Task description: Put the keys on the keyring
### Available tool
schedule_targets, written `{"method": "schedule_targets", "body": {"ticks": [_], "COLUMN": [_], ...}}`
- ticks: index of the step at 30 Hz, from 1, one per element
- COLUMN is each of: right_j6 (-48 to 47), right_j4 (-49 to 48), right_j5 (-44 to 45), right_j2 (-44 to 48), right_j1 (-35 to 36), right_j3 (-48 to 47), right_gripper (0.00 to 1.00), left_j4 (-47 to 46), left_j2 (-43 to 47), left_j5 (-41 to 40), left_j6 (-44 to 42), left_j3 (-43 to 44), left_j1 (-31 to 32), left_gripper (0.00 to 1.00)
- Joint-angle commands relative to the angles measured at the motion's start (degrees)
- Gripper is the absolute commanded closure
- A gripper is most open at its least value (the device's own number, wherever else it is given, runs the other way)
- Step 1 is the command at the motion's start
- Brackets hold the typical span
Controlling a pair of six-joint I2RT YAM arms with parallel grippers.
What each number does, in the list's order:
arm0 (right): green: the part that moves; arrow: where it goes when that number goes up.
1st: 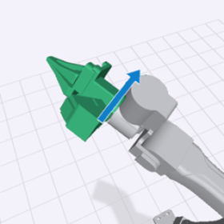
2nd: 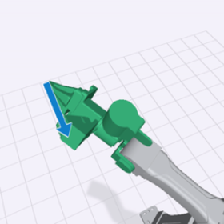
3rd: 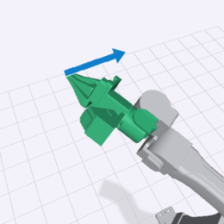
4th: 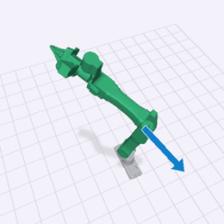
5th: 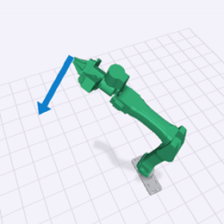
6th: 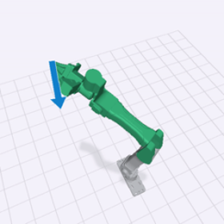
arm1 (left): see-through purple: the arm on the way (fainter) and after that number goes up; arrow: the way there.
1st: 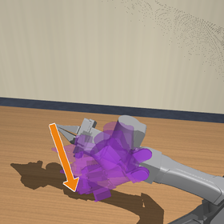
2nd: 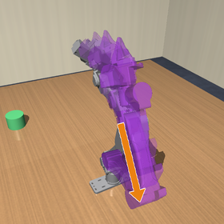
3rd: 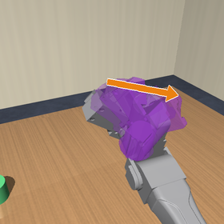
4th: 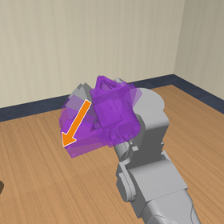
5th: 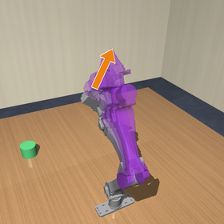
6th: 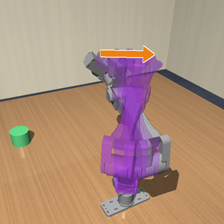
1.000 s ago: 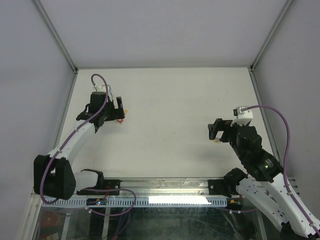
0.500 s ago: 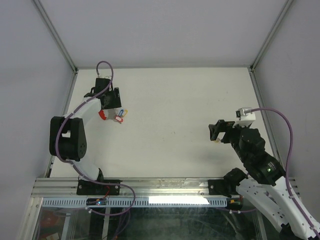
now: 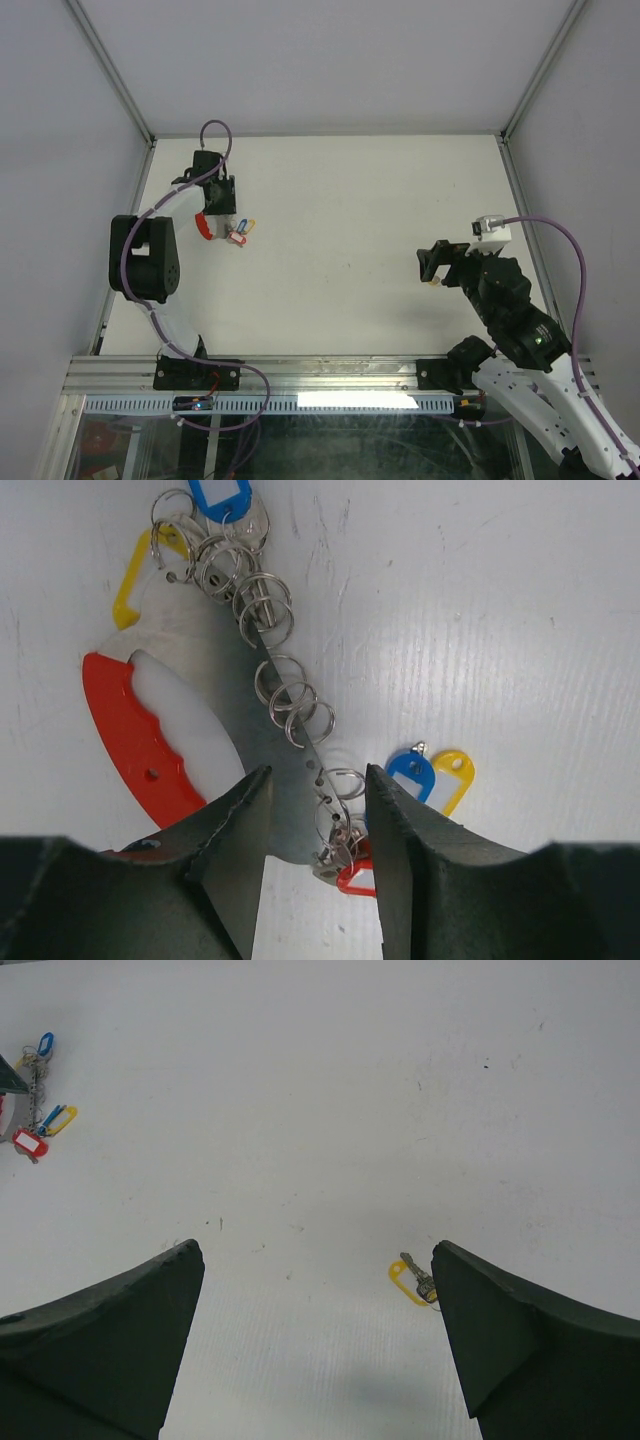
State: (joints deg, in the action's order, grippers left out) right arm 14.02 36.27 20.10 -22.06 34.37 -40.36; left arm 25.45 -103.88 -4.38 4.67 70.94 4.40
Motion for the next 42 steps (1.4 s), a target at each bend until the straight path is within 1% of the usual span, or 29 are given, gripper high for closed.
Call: {"method": "schedule_targets", "body": {"ticks": [1,7,12,14,16,20,27,32,34,39,41,42], "right_j6": [0.2,0.2,0.4,0.4,0.4,0.4,0.4,0.5,0.6,0.5,0.5,0.5], "right_j4": [-2.7,-2.7,-2.6,-2.6,-2.6,-2.6,-2.5,-2.6,-2.6,-2.6,-2.5,-2.6], "right_j5": [-0.7,-0.4,-0.2,-0.1,-0.1,-0.1,0.0,0.0,0.0,0.0,-0.1,0.0], "right_j2": [0.2,0.1,-0.1,-0.2,-0.3,-0.2,-0.1,-0.1,-0.1,-0.2,-0.2,-0.3], "right_j1": [0.2,0.2,0.2,0.2,0.2,0.2,0.2,0.2,0.2,0.2,0.2,0.2], "right_j3": [0.1,0.0,0.0,0.0,0.0,0.0,0.0,0.0,0.0,0.0,0.0,0.0], "right_gripper": [0.00,0.00,0.00,0.00,0.00,0.00,0.00,0.00,0.00,0.00,0.00,0.00], "left_j4": [-0.1,0.3,1.2,1.2,1.2,1.5,1.5,1.5,1.5,1.5,1.5,1.4], "left_j2": [-2.6,-5.3,-6.5,-6.7,-7.1,-8.1,-9.1,-8.9,-8.7,-8.2,-7.7,-7.5], "left_j5": [0.7,1.2,-0.9,-1.7,-2.2,-2.2,-0.3,0.9,1.0,1.8,2.4,2.7], "left_j6": [-3.7,-5.1,-6.0,-6.3,-6.6,-6.8,-7.2,-7.4,-7.5,-7.8,-7.9,-8.0], "left_j3": [4.6,7.0,7.5,7.5,7.7,8.0,8.3,8.2,8.0,7.8,7.8,7.7], "left_j1": [-0.5,-0.6,-0.7,-0.6,-0.6,-0.8,-0.8,-0.8,-0.7,-0.7,-0.6,-0.6], "left_gripper": [0.60,0.59,0.59,0.58,0.54,0.54,0.64,0.77,0.81,0.95,0.99,1.00]}}
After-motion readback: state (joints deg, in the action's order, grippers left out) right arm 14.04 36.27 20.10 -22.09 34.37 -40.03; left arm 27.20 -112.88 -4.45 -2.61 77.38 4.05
